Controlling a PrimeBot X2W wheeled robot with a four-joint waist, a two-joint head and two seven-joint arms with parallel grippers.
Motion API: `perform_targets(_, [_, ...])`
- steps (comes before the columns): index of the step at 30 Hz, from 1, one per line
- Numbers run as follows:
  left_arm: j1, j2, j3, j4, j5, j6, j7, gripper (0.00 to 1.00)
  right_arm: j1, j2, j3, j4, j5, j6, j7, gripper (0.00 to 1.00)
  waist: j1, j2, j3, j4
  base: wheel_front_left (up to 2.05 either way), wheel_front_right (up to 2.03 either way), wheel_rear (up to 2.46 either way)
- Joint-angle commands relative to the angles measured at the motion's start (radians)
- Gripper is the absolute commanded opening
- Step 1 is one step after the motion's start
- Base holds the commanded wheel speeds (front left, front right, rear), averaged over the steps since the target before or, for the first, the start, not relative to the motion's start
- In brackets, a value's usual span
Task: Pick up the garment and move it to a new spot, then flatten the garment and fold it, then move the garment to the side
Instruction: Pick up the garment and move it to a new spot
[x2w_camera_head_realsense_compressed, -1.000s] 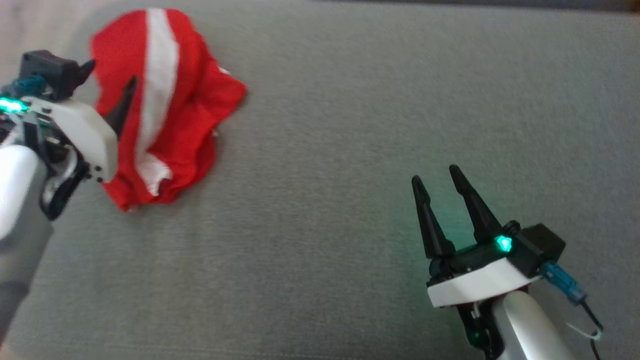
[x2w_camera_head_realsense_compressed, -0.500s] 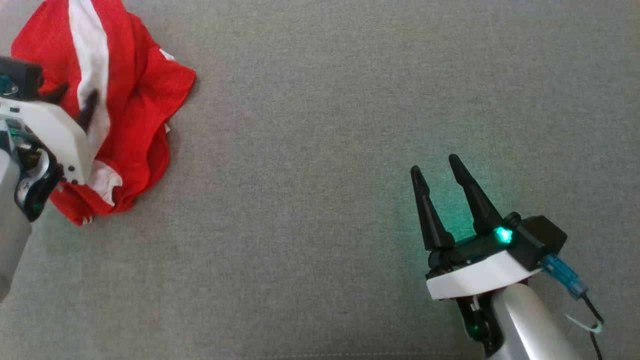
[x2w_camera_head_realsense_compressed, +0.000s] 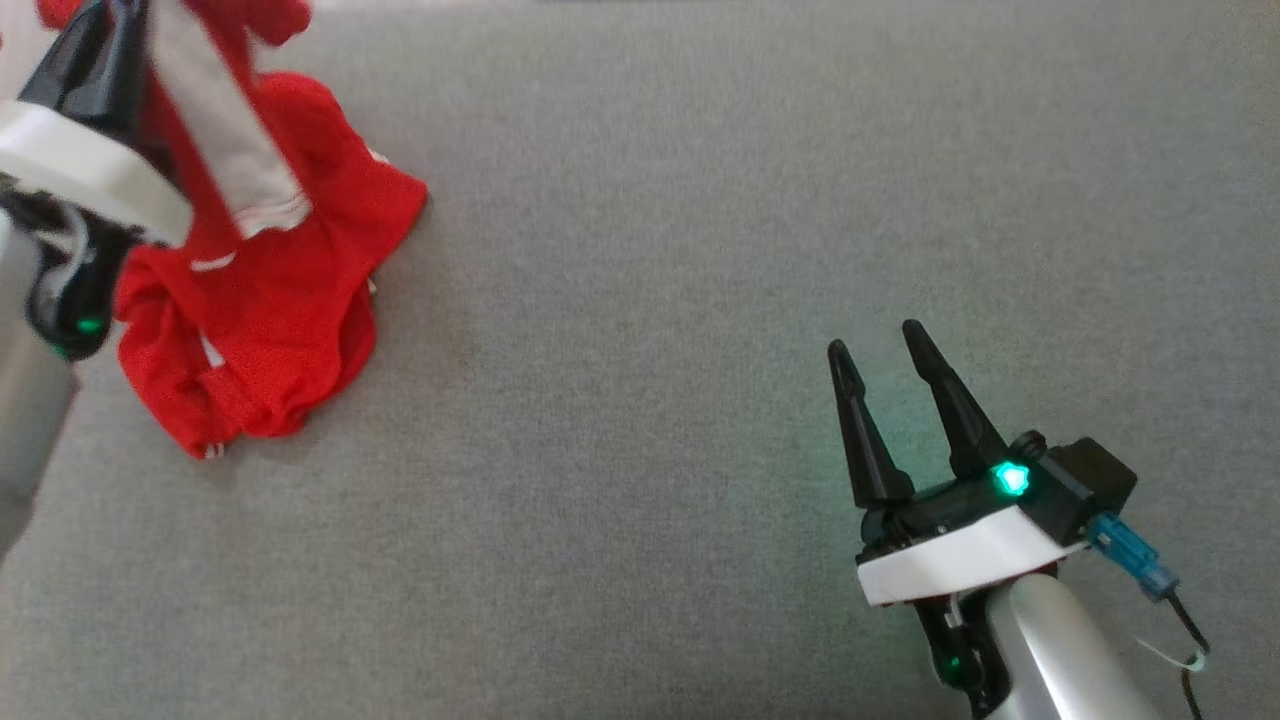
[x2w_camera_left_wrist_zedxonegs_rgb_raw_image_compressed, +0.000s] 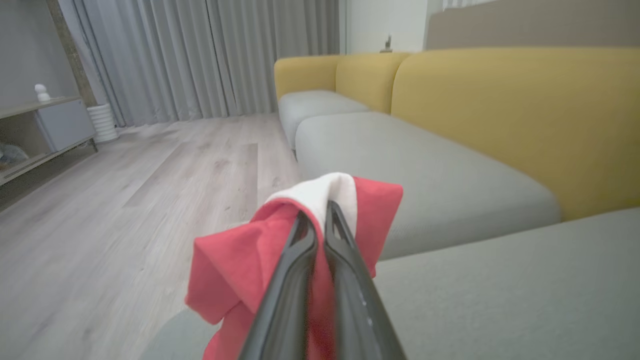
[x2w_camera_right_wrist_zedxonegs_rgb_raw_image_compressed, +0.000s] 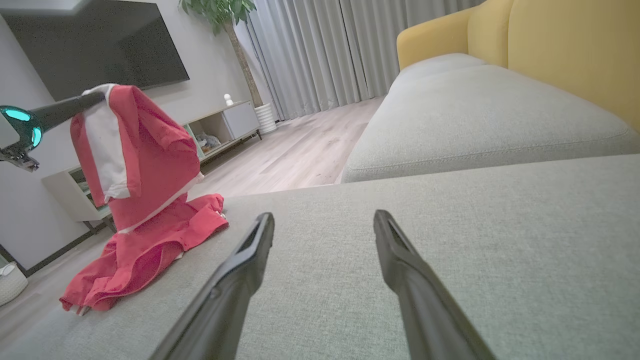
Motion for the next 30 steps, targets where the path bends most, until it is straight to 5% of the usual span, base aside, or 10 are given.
perform_targets(1, [-0.049, 0.034, 0.048, -0.03, -0.01, 0.002, -0.012, 0.0, 0.003, -0.003, 0.022, -0.028, 0.005, -0.001, -0.011, 1.0, 0.0001, 0.0, -0.039, 0.004, 0.0, 0.0, 0.0])
perform_targets(10, [-0.006, -0.033, -0.024, -0.224, -0.053, 0.007, 0.022, 0.0, 0.031, -0.003, -0.014, -0.03, 0.036, -0.001, -0.011, 1.0, 0.0001, 0.0, -0.126, -0.036, 0.0, 0.0, 0.0])
perform_targets(17, [0.06, -0.112, -0.097, -0.313, -0.035, 0.07, 0.064, 0.0, 0.021, -0.003, -0.021, -0.046, 0.057, -0.001, -0.011, 1.0, 0.0001, 0.0, -0.108, -0.134, 0.0, 0.0, 0.0])
perform_targets(27, [0.159, -0.312, -0.243, -0.289, 0.003, 0.1, 0.073, 0.0, 0.002, -0.003, -0.098, -0.077, 0.096, -0.001, -0.011, 1.0, 0.0001, 0.0, -0.03, -0.273, 0.0, 0.0, 0.0])
perform_targets(28, [0.169, -0.328, -0.26, -0.279, 0.008, 0.1, 0.075, 0.43, 0.001, -0.003, -0.111, -0.08, 0.101, -0.001, -0.011, 1.0, 0.0001, 0.0, -0.025, -0.28, 0.0, 0.0, 0.0])
perform_targets(29, [0.179, -0.345, -0.271, -0.268, 0.009, 0.101, 0.074, 1.0, 0.001, -0.003, -0.123, -0.082, 0.106, -0.001, -0.011, 1.0, 0.0001, 0.0, -0.022, -0.285, 0.0, 0.0, 0.0])
perform_targets(30, [0.189, -0.359, -0.277, -0.256, 0.007, 0.102, 0.07, 1.0, 0.001, -0.003, -0.132, -0.083, 0.112, -0.001, -0.011, 1.0, 0.0001, 0.0, -0.019, -0.289, 0.0, 0.0, 0.0])
